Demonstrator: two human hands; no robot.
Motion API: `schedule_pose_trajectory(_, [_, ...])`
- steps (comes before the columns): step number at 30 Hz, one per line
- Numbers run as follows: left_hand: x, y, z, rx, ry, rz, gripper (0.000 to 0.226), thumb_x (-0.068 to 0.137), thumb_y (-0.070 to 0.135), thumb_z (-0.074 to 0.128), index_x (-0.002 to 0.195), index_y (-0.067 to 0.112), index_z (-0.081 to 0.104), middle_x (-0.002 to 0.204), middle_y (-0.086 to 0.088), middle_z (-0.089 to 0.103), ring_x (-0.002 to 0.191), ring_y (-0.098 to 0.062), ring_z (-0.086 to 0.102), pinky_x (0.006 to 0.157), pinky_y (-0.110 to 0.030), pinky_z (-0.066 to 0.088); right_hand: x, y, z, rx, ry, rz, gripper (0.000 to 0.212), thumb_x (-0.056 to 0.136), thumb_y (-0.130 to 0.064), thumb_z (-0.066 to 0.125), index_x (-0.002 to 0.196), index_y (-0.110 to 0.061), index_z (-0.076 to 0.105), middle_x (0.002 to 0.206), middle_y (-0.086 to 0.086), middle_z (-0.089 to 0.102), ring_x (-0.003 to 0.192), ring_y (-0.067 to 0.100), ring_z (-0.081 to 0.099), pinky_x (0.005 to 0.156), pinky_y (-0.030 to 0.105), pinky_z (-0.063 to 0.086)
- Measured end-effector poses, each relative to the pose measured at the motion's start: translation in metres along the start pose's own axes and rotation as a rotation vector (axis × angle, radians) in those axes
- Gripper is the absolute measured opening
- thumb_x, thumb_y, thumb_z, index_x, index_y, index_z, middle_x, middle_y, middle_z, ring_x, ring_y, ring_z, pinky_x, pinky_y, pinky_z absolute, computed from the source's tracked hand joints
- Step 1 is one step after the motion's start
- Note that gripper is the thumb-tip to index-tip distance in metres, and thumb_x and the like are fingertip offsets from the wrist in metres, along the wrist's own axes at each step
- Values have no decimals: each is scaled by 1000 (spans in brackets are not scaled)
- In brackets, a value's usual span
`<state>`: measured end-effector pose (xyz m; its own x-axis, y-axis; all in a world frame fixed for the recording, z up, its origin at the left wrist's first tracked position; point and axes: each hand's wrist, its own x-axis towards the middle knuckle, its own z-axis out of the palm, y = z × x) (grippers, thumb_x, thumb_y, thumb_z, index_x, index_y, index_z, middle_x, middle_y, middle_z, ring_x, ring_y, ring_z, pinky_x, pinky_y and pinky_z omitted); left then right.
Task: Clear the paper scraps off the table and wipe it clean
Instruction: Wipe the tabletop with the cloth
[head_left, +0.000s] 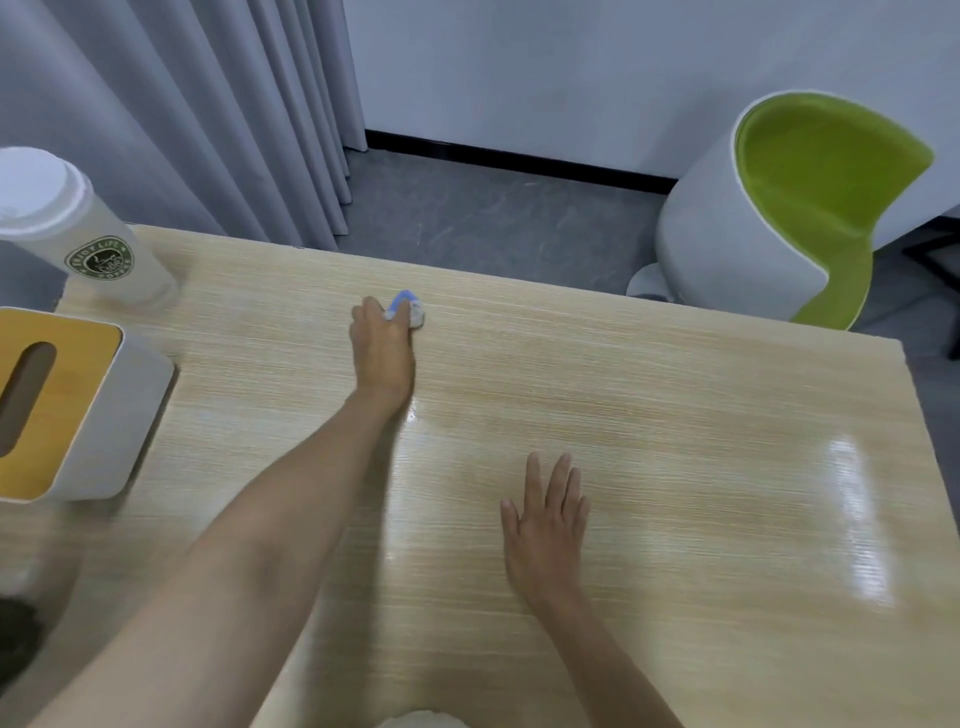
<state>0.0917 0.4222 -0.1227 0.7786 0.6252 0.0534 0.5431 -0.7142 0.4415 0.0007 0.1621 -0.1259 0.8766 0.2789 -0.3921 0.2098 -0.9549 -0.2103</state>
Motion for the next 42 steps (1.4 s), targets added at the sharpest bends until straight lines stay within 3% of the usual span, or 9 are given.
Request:
schedule_pose_trajectory(4, [-45, 32, 21, -5, -146, 455, 51, 73, -10, 55, 122, 3, 58, 97, -23, 51, 85, -37, 48, 70, -44, 47, -3, 1, 1, 8, 29, 60, 65, 91, -48, 21, 150, -21, 16, 157, 18, 13, 142, 32, 13, 110, 52, 27])
schedule_pose_trajectory(6, [-43, 25, 16, 50, -280, 694, 24, 84, 10, 55, 106, 9, 64, 91, -11, 52, 80, -29, 50, 66, -35, 44, -5, 1, 0, 3, 49, 75, 62, 91, -46, 27, 147, -19, 26, 152, 21, 26, 139, 34, 24, 105, 52, 35])
schedule_pose_trajectory(9, [-21, 9, -4, 42, -171, 535, 40, 84, 53, 56, 83, 13, 53, 85, 2, 48, 78, -19, 46, 62, -35, 34, -10, 8, 1, -15, 65, 71, 62, 91, -46, 27, 146, -18, 28, 151, 21, 29, 137, 34, 28, 104, 52, 35])
schedule_pose_trajectory(15, [-45, 10, -1, -48, -40, 51, 23, 93, 19, 47, 111, 6, 54, 99, -11, 43, 94, -31, 44, 75, -35, 35, -18, 9, 3, -6, 27, 63, 67, 91, -48, 13, 150, -17, 18, 157, 19, 9, 144, 35, 15, 113, 52, 20])
schedule_pose_trajectory(20, [-132, 14, 3, 58, -464, 866, 46, 76, 2, 66, 120, 13, 60, 95, -12, 52, 84, -28, 49, 66, -31, 39, -16, -7, -2, -8, -56, 9, 70, 94, -48, 11, 151, -8, 5, 158, 15, -7, 147, 29, -4, 117, 46, 3])
schedule_pose_trajectory(24, [-95, -21, -33, 37, -295, 553, 36, 88, 51, 57, 82, 16, 53, 86, 4, 49, 77, -16, 45, 63, -30, 32, -14, -11, -6, 27, -85, -12, 70, 100, -44, 25, 150, -9, -11, 157, 10, -22, 145, 25, -18, 118, 42, -6])
schedule_pose_trajectory(30, [-90, -27, -28, 60, -32, -6, 47, 76, -12, 55, 118, 9, 62, 106, -22, 52, 96, -39, 46, 78, -41, 40, -18, -7, -4, 15, -79, -43, 76, 99, -50, 27, 148, -11, -17, 147, 4, -34, 144, 24, -21, 117, 42, -8])
schedule_pose_trajectory(36, [-129, -24, -6, 113, -236, 904, 47, 81, 10, 42, 121, 20, 63, 92, -2, 58, 78, -22, 48, 64, -27, 40, -16, -8, -3, 19, -124, -32, 77, 99, -50, 26, 148, -10, -17, 151, 6, -32, 143, 23, -24, 116, 42, -10])
schedule_pose_trajectory(42, [-83, -74, -47, 0, 109, -257, 45, 81, -10, 53, 120, 11, 59, 110, -23, 52, 100, -41, 47, 82, -44, 41, -16, -5, -4, 3, -123, -46, 77, 98, -52, 25, 147, -12, -21, 142, 2, -39, 143, 23, -25, 116, 41, -10])
